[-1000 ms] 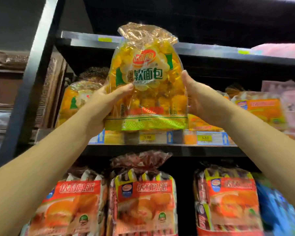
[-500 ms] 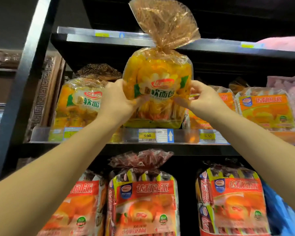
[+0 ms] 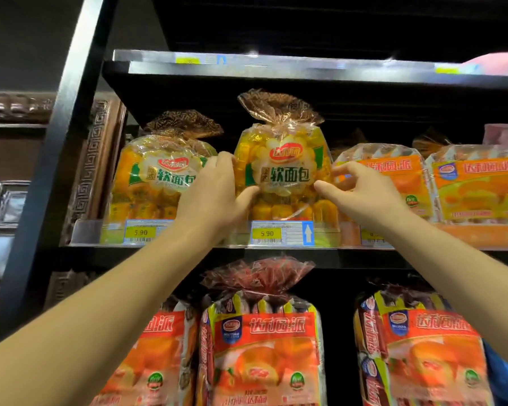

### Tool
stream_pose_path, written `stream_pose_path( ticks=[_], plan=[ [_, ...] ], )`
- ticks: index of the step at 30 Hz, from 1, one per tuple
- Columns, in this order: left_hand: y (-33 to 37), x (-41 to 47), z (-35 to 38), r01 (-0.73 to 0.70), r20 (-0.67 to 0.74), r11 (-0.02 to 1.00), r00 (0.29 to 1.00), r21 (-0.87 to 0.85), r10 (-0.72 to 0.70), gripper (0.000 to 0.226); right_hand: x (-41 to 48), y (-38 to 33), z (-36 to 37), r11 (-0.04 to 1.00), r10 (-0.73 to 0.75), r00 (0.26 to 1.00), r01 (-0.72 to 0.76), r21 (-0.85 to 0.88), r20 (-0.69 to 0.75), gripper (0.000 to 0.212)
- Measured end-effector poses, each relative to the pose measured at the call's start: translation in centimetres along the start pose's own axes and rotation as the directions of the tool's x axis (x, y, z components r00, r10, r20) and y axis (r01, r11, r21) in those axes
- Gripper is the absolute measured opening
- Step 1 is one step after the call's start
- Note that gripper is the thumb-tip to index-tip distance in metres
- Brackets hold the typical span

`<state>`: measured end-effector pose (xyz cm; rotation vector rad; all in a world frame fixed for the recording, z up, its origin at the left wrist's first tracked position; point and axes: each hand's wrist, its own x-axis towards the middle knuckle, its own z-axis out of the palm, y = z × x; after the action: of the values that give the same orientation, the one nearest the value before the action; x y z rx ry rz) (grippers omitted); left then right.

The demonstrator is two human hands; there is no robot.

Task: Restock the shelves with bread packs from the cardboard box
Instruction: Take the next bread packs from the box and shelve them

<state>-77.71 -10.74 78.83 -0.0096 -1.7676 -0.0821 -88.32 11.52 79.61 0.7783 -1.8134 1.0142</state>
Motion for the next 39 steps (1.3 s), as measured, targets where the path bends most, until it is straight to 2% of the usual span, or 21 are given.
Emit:
stream_pose_path(
  ticks=[3, 6, 8, 21, 26, 28, 33, 39],
  plan=[
    [-0.2, -0.3, -0.2, -0.021, 0.006, 0.997, 1.0, 0.076, 0.021, 0.051, -0.2, -0.1, 0.2, 1.0, -0.012, 1.0, 0.011, -0.019, -0.025, 0.055],
    [-0.1, -0.9, -0.3, -0.068, 0.029, 0.994, 0.997, 0.088, 0.066, 0.07, -0.6, -0.3, 0.6, 0.998, -0.027, 0.999, 0.025, -0.059, -0.037, 0.05],
    [0.0, -1.2, -0.1, -0.085, 0.043, 0.993, 0.996, 0.078, 0.082, 0.074, -1.0, -0.3, 0.8, 0.995, -0.024, 0.999, 0.022, -0.101, -0.021, 0.048],
    [-0.3, -2.2, -1.3, -0.098, 0.107, 0.993, 0.99, 0.06, 0.091, 0.036, -2.7, -0.1, 0.2, 0.984, 0.002, 0.999, 0.005, -0.179, 0.043, 0.055],
    [-0.5, -3.7, -4.1, -0.169, 0.087, 0.981, 0.983, 0.095, 0.161, 0.036, -4.9, -1.3, 0.4, 0.94, -0.119, 0.988, 0.145, -0.307, 0.103, 0.068],
    [-0.7, -4.7, -5.5, -0.213, 0.107, 0.96, 0.975, 0.181, 0.196, 0.038, -6.5, -2.4, 0.7, 0.917, -0.194, 0.972, 0.228, -0.327, 0.135, 0.068],
    [-1.7, -8.9, -9.2, -0.277, 0.22, 0.898, 0.953, 0.342, 0.21, 0.045, -11.5, -6.2, 2.1, 0.91, -0.308, 0.926, 0.354, -0.216, 0.217, 0.058],
    [-4.6, -16.0, -13.7, -0.212, 0.407, 0.905, 0.912, 0.368, 0.048, 0.056, -18.5, -10.2, 5.8, 0.906, -0.395, 0.85, 0.423, -0.006, 0.348, 0.051]
  ],
)
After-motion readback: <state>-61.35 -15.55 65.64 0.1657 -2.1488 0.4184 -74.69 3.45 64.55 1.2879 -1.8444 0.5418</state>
